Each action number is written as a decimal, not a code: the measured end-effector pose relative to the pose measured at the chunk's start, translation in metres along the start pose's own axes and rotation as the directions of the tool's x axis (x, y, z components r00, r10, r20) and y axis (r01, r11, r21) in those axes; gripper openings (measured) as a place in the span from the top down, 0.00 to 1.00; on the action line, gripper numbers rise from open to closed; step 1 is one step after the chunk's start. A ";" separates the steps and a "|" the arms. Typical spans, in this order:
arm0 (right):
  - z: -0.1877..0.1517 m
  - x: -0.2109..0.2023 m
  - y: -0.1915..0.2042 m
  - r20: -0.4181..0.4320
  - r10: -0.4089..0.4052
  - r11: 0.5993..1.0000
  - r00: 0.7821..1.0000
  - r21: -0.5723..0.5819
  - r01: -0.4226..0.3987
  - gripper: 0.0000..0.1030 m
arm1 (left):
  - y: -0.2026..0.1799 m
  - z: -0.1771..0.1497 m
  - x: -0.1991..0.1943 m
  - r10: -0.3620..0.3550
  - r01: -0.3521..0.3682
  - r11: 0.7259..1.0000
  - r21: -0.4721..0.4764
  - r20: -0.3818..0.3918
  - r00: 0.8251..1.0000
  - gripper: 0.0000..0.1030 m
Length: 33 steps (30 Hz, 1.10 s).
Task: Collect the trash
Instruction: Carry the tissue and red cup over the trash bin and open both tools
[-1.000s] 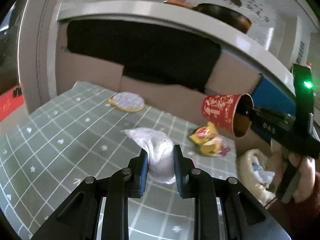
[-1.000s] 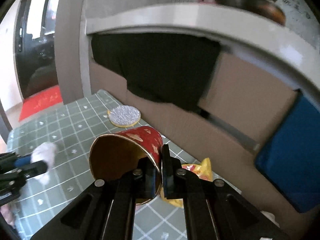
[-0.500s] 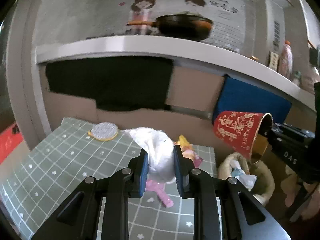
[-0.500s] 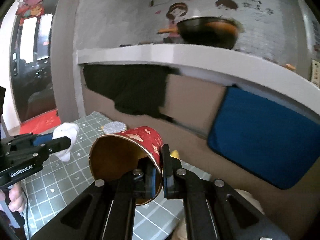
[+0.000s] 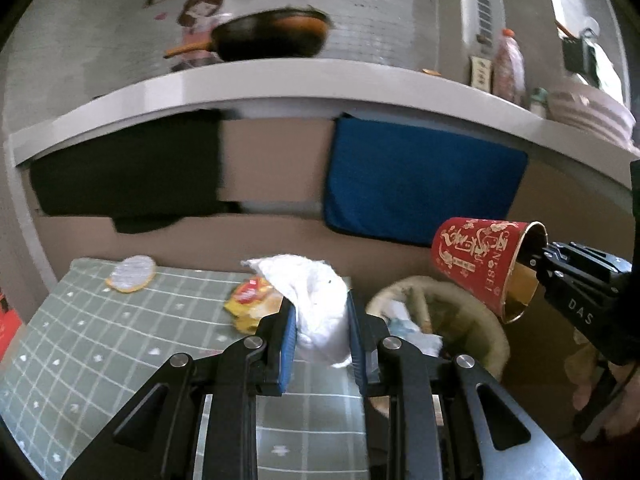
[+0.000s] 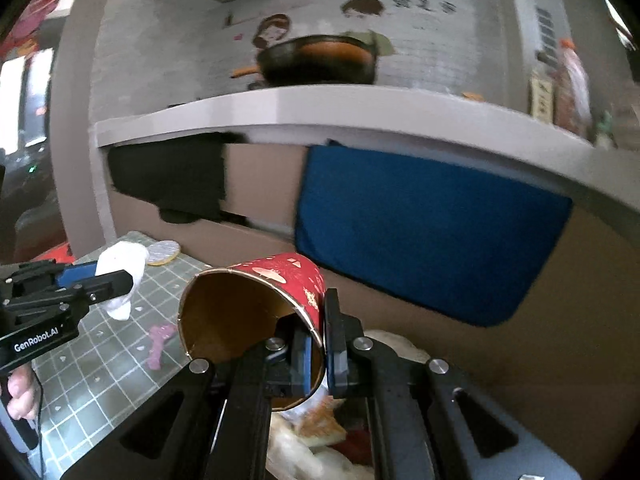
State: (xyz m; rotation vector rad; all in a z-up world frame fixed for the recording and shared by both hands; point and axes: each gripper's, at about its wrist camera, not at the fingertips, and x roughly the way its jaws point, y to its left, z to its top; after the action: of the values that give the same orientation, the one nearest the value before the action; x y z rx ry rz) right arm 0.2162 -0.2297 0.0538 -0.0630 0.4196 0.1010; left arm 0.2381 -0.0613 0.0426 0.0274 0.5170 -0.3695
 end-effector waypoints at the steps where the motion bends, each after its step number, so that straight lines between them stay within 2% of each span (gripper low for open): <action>1: -0.004 0.000 -0.007 -0.004 -0.004 1.000 1.000 0.019 0.004 0.96 | -0.004 -0.001 0.003 -0.011 0.011 1.000 0.005 -0.005 1.000 0.77; 9: -0.030 0.002 -0.041 -0.035 -0.061 0.995 0.998 0.074 0.063 0.96 | -0.030 -0.007 0.038 -0.084 0.085 0.996 0.008 -0.069 0.994 0.77; 15: -0.044 0.013 -0.053 -0.067 -0.061 0.992 0.996 0.102 0.068 0.96 | -0.040 -0.016 0.061 -0.128 0.129 0.992 -0.003 -0.124 0.984 0.77; 19: -0.051 0.018 -0.058 -0.081 -0.063 0.991 0.995 0.115 0.072 0.96 | -0.045 -0.016 0.069 -0.153 0.154 0.988 -0.004 -0.126 0.980 0.77; 24: -0.057 0.023 -0.062 -0.096 -0.077 0.989 0.992 0.118 0.089 0.96 | -0.044 -0.016 0.083 -0.208 0.202 0.978 -0.051 -0.166 0.964 0.77; 33: -0.062 0.031 -0.069 -0.134 -0.083 0.985 0.988 0.140 0.102 0.96 | -0.050 -0.024 0.100 -0.251 0.242 0.968 -0.067 -0.208 0.945 0.77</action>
State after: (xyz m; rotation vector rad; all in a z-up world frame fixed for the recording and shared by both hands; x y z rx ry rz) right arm 0.2270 -0.3003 -0.0127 0.0560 0.5500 -0.0261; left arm 0.2896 -0.1393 -0.0242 -0.0378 0.7455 -0.6053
